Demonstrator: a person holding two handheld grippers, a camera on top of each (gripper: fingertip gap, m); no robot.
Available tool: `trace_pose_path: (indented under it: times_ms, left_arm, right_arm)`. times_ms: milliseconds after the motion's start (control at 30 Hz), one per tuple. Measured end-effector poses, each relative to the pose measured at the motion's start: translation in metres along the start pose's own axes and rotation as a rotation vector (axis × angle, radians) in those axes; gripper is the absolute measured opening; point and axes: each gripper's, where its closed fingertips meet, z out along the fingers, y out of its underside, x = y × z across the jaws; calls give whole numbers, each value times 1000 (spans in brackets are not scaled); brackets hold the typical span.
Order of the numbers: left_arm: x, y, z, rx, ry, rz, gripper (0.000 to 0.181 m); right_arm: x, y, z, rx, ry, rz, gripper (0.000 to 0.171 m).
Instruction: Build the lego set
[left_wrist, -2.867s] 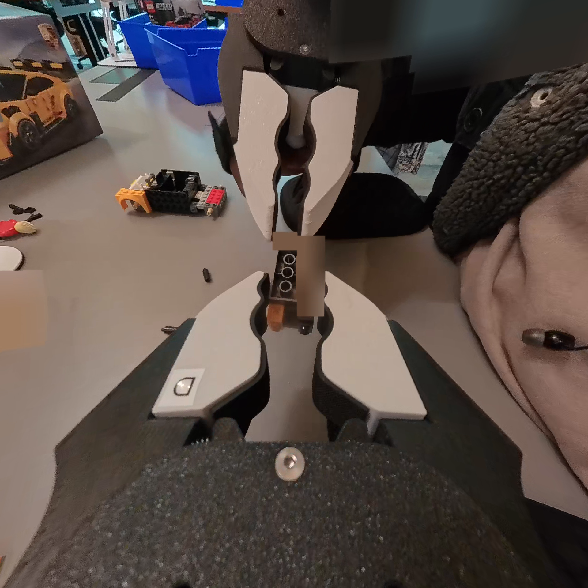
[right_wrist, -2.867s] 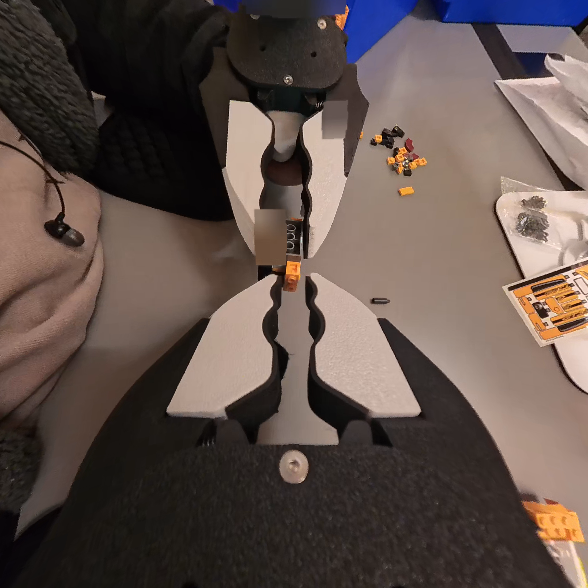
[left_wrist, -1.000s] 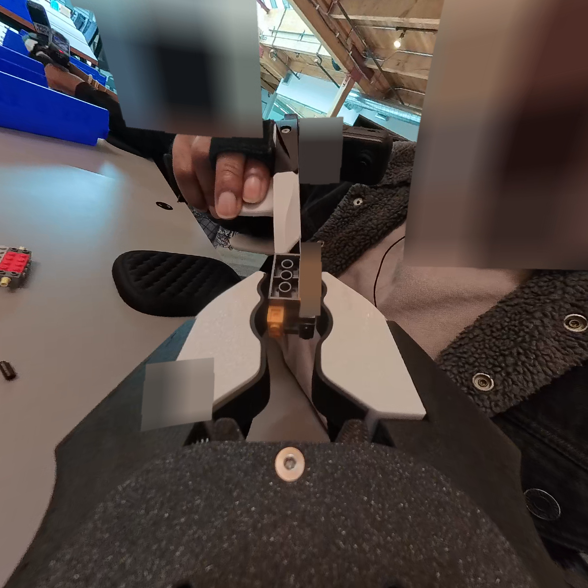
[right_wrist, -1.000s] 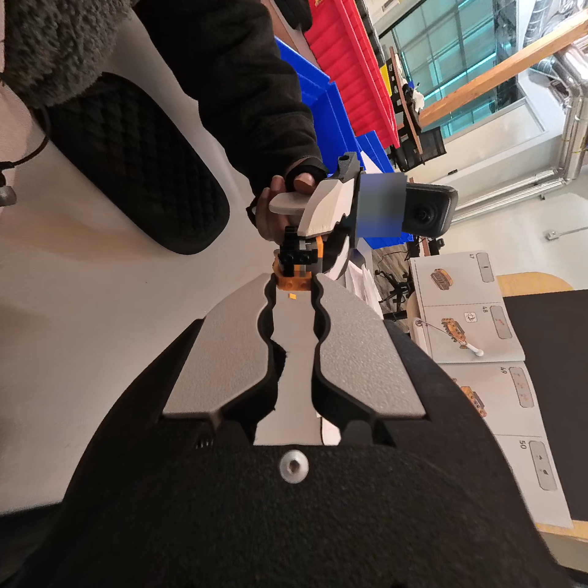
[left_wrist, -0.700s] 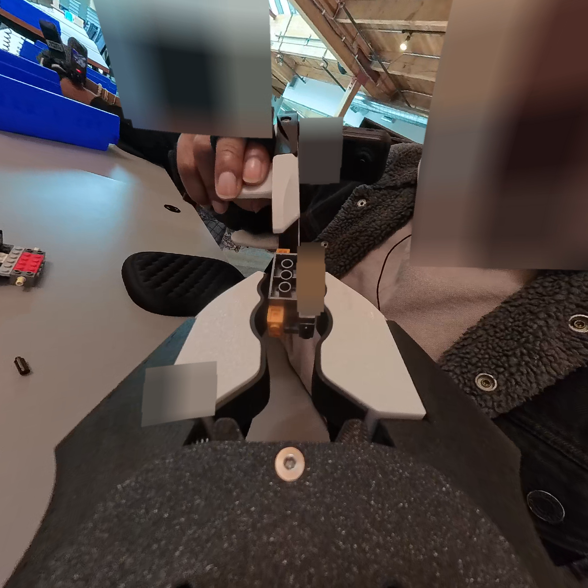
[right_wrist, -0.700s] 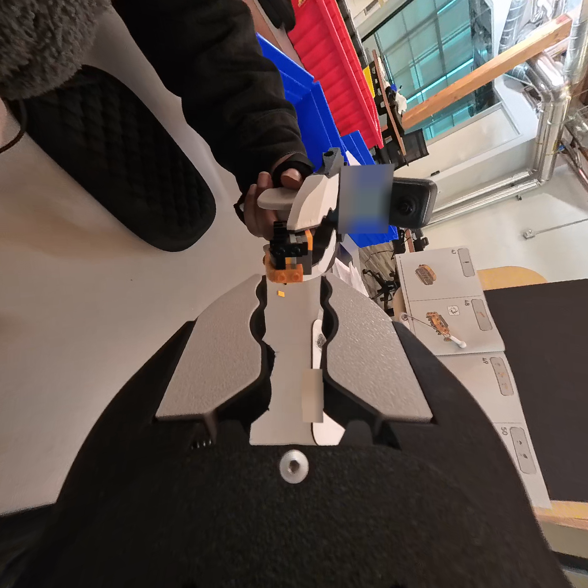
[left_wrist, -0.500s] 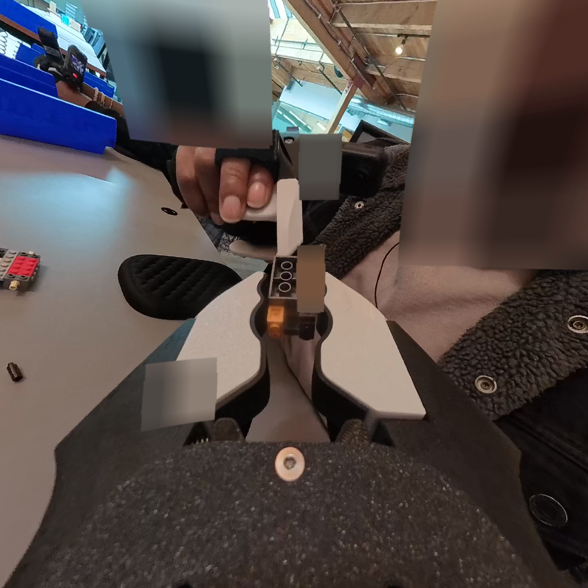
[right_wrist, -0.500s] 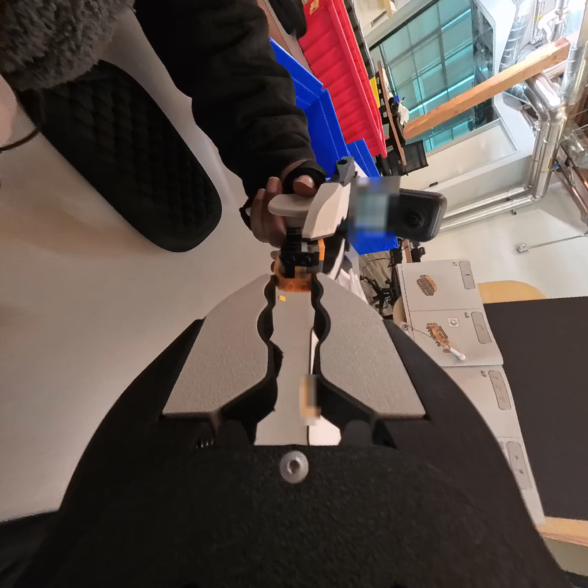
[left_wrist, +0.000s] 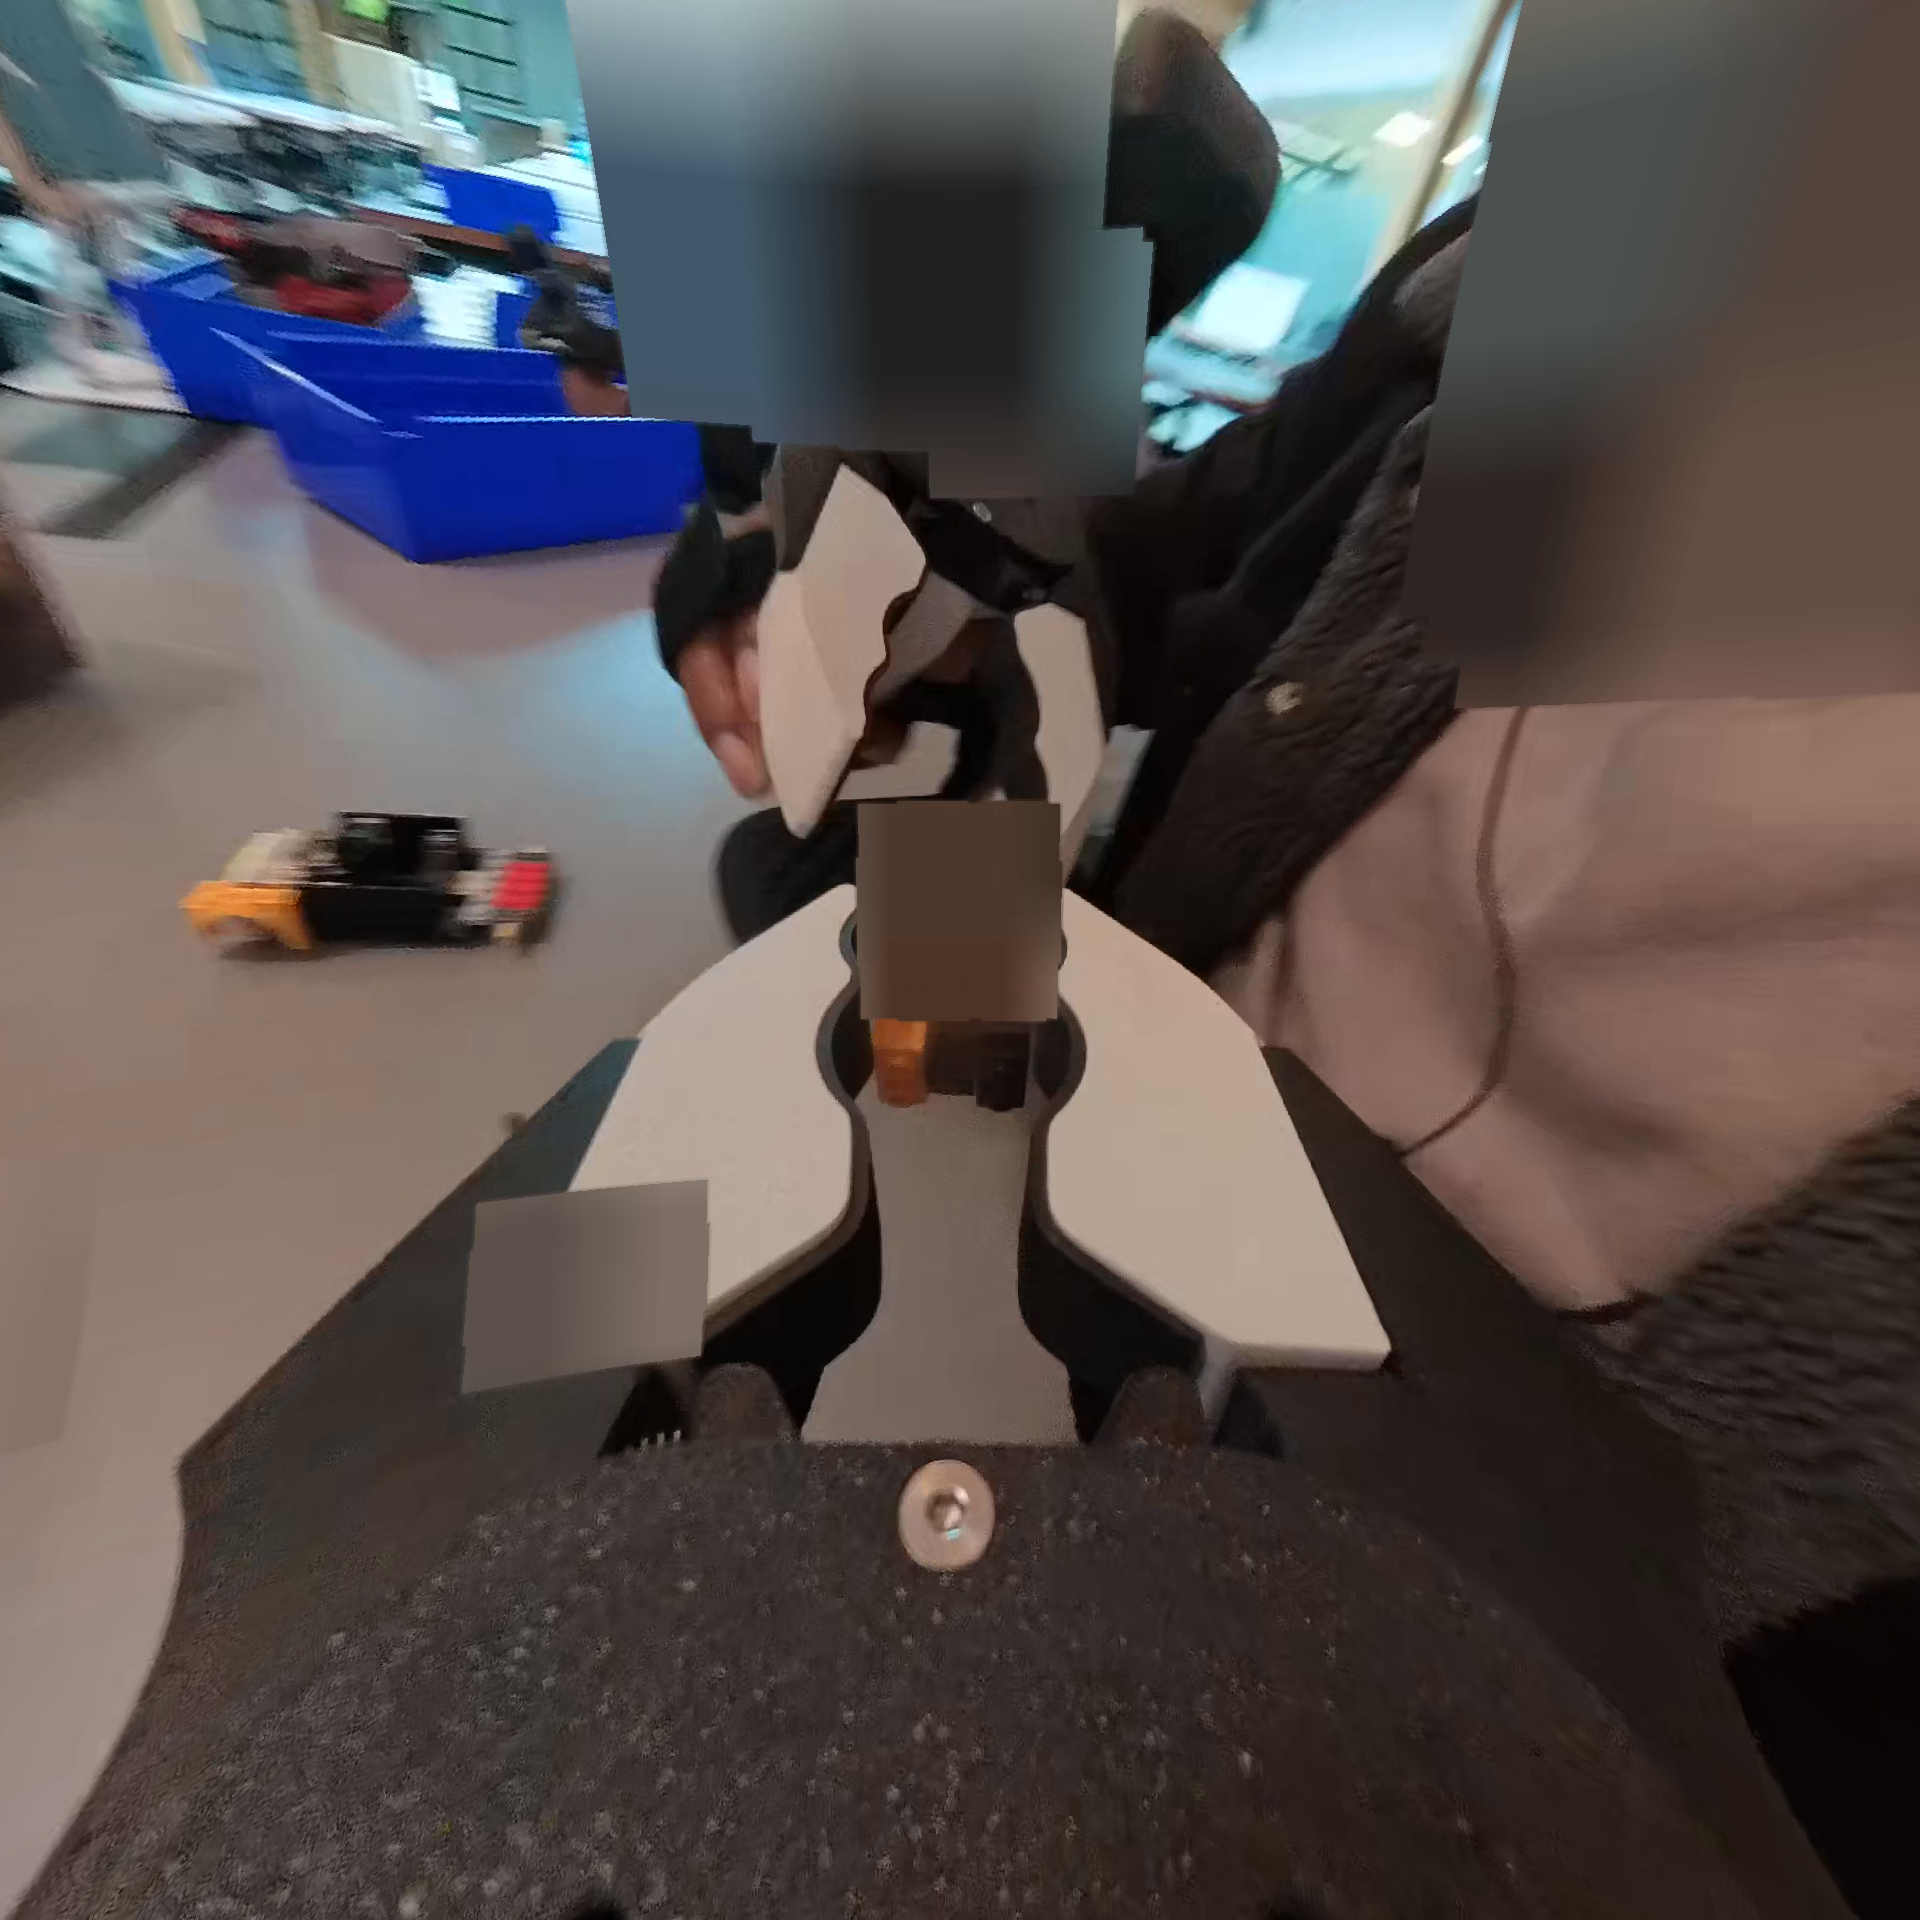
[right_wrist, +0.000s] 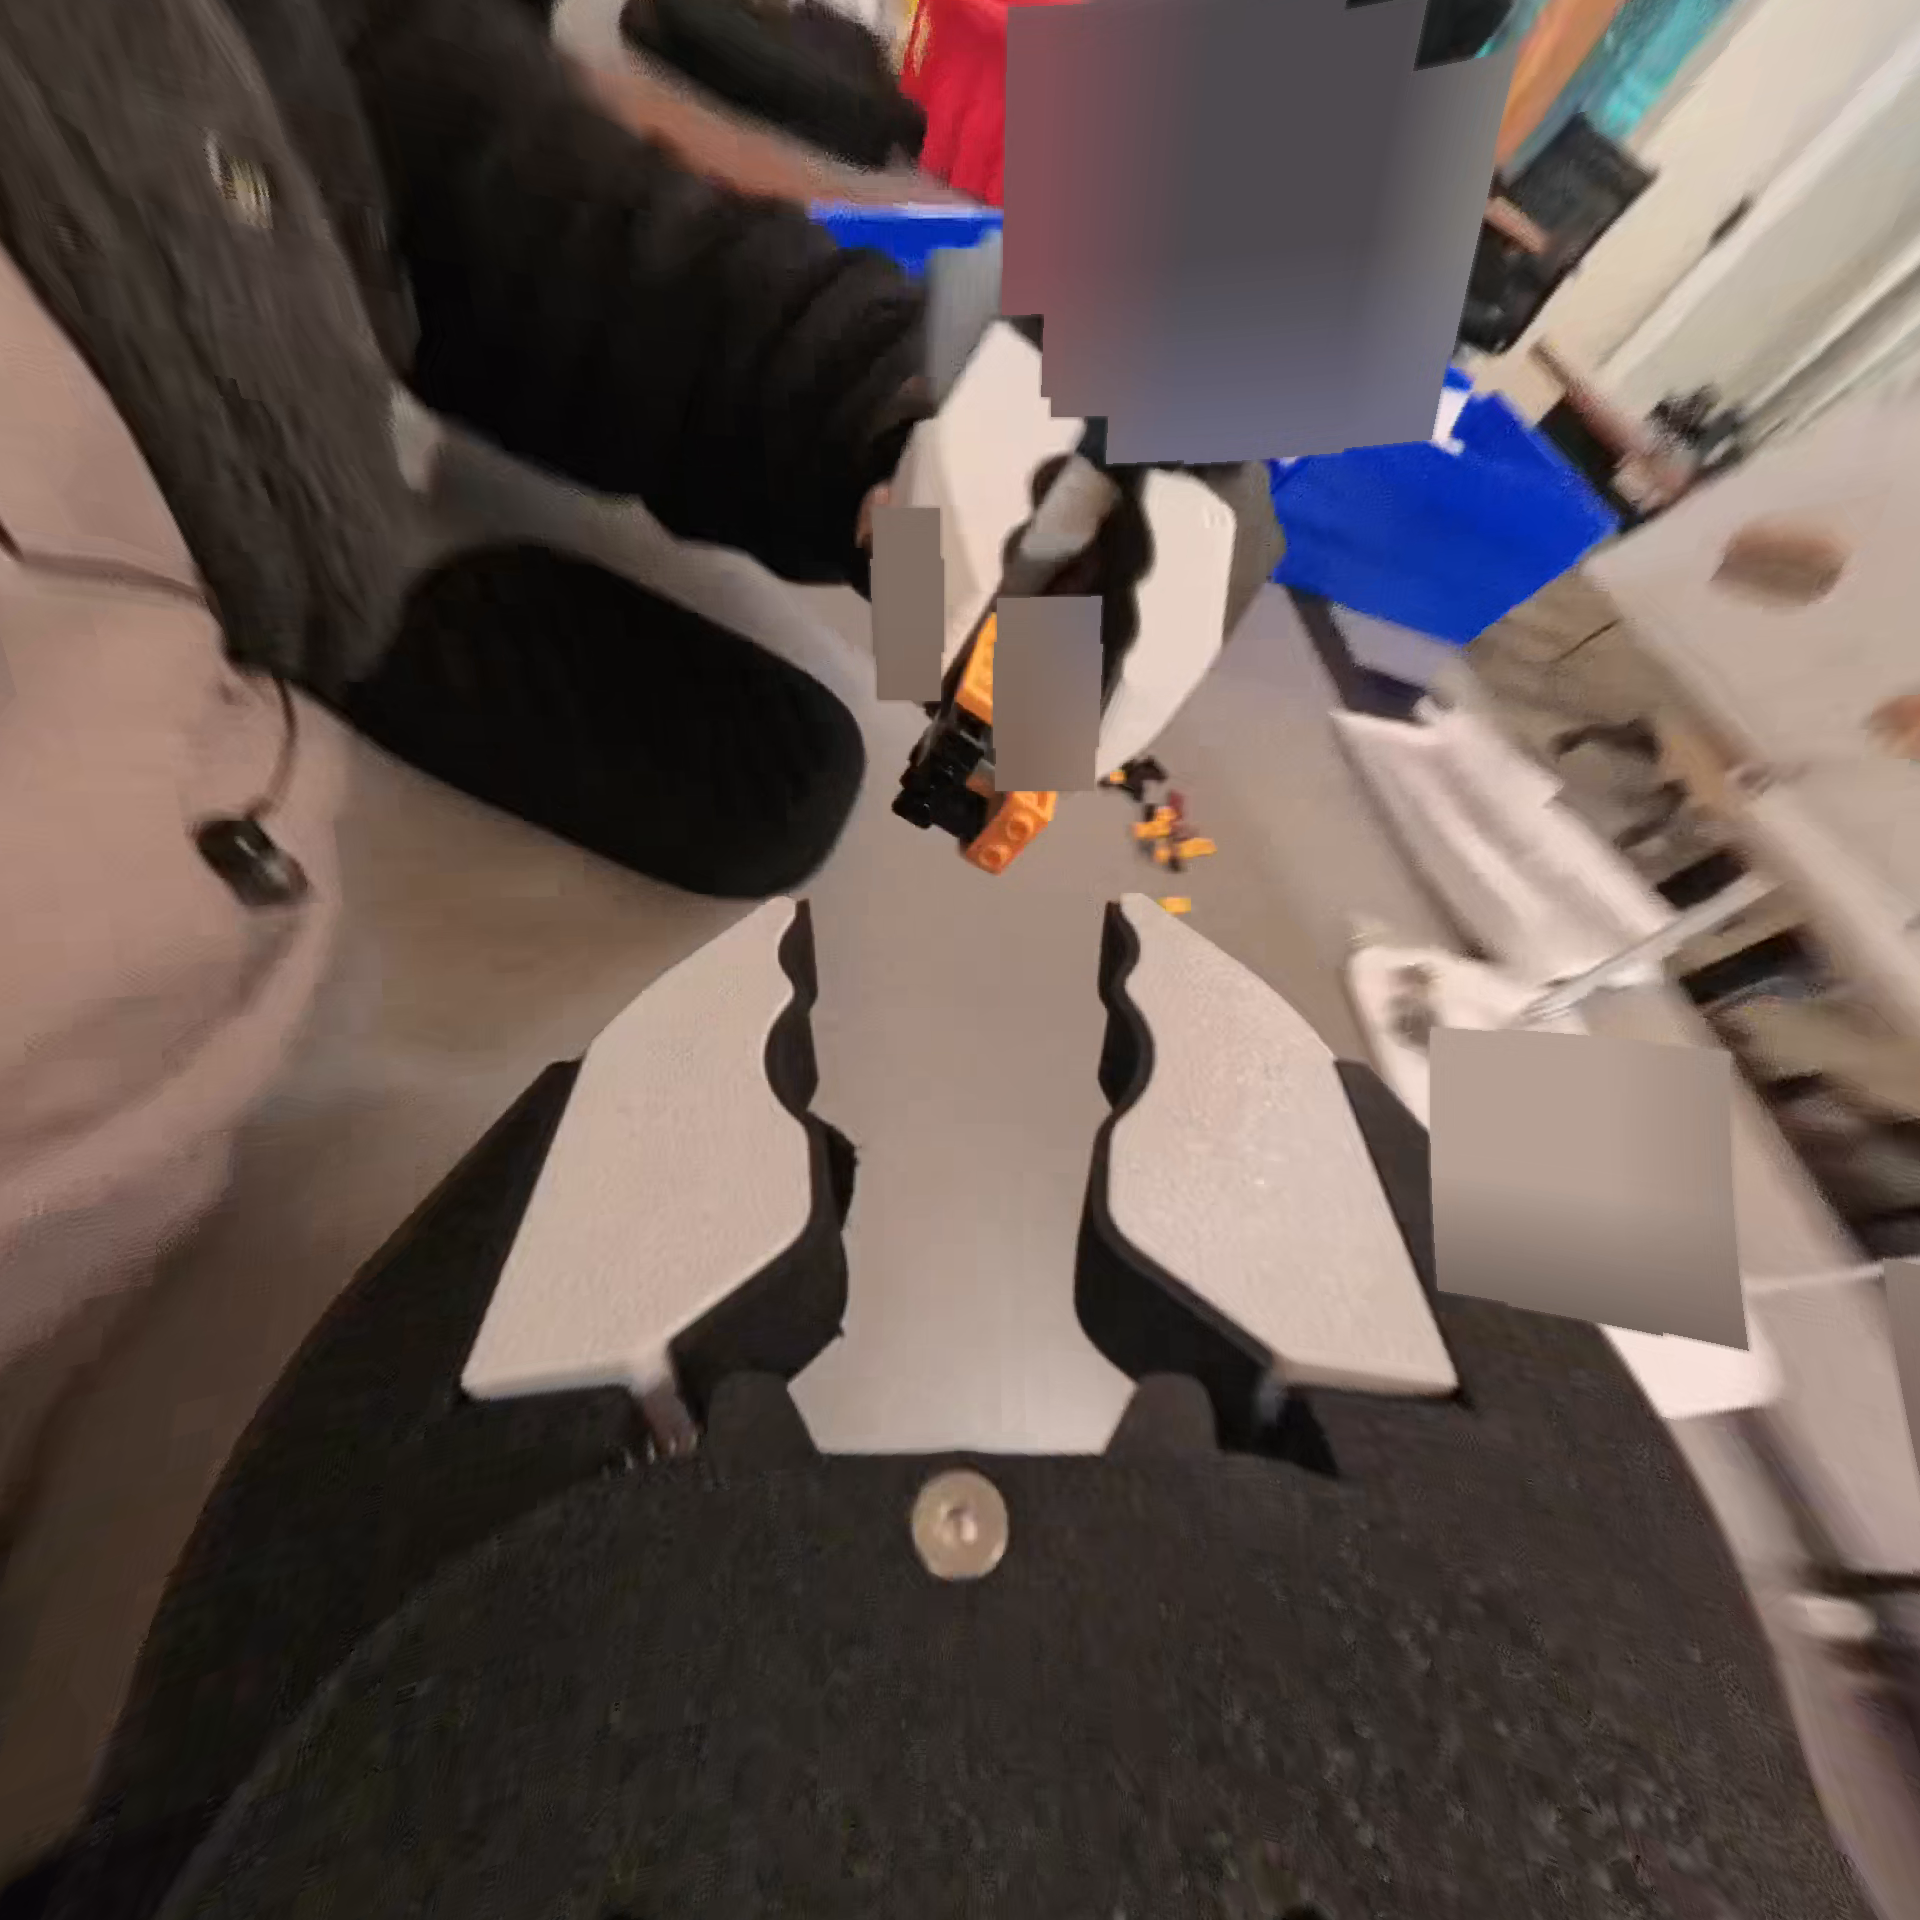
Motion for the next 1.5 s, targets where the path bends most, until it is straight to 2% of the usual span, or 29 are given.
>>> trace_pose_path:
  times_ms: [33, 100, 167, 267, 333, 433, 500, 567, 600, 700, 767, 833, 933, 1000, 1067, 1167, 1233, 1300, 1400, 1500]
  left_arm:
    - [-4, 2, 0, -20, -62, 58, 27]
    - [-10, 7, 2, -79, -176, 185, 27]
    - [-14, 10, 5, -131, -257, 303, 27]
    - [-16, 16, 10, -195, -320, 424, 27]
    - [-17, 18, 11, -213, -344, 470, 27]
    - [-18, 18, 6, -190, -377, 486, 28]
    - [-20, 16, 2, -151, -397, 439, 53]
    - [-19, 17, -4, -89, -357, 284, 71]
    - [-20, 18, -8, -48, -329, 183, 74]
    - [-19, 20, -11, 61, -222, -77, 66]
    - [-21, 26, -7, 53, -213, -122, 56]
    - [-20, 34, 0, -3, -213, -86, 32]
    - [-25, 34, 1, -41, -285, 17, 32]
    - [-30, 34, -1, -61, -363, 129, 32]
    - [-33, 34, -3, -82, -430, 259, 32]
    - [-37, 35, -5, -96, -514, 412, 32]
    - [-35, 34, -2, -80, -523, 474, 32]
    - [-34, 36, 1, -90, -539, 541, 32]
    - [-34, 38, 2, -117, -559, 606, 32]
    - [-35, 41, 1, -113, -551, 615, 32]
  right_arm:
    - [0, 3, 0, 28, -12, 100, 51]
    - [0, 9, 5, 54, 0, 221, 51]
    - [6, 15, 13, 40, 55, 236, 50]
    - [10, 12, 22, 33, 90, 157, 45]
    - [11, 10, 26, 23, 107, 75, 30]
    - [13, 8, 29, 23, 150, -52, 27]
    - [19, 5, 27, 36, 216, -153, 27]
    - [27, 5, 23, -6, 343, -385, 27]
    - [30, 5, 21, -40, 410, -532, 27]
    - [25, 7, 25, -108, 494, -866, 27]
    - [19, 8, 30, -113, 481, -965, 27]
    - [17, 9, 33, -117, 474, -1010, 27]
    - [20, 12, 30, -107, 478, -951, 29]
    - [21, 18, 28, -89, 438, -793, 32]
    - [20, 24, 25, -51, 355, -523, 37]
    - [12, 29, 26, 29, 150, -11, 45]
    - [14, 26, 25, 94, 85, 182, 46]
    - [17, 22, 25, 135, 66, 217, 44]
    - [13, 21, 29, 114, 64, 69, 31]
    - [11, 22, 31, 95, 52, -10, 29]
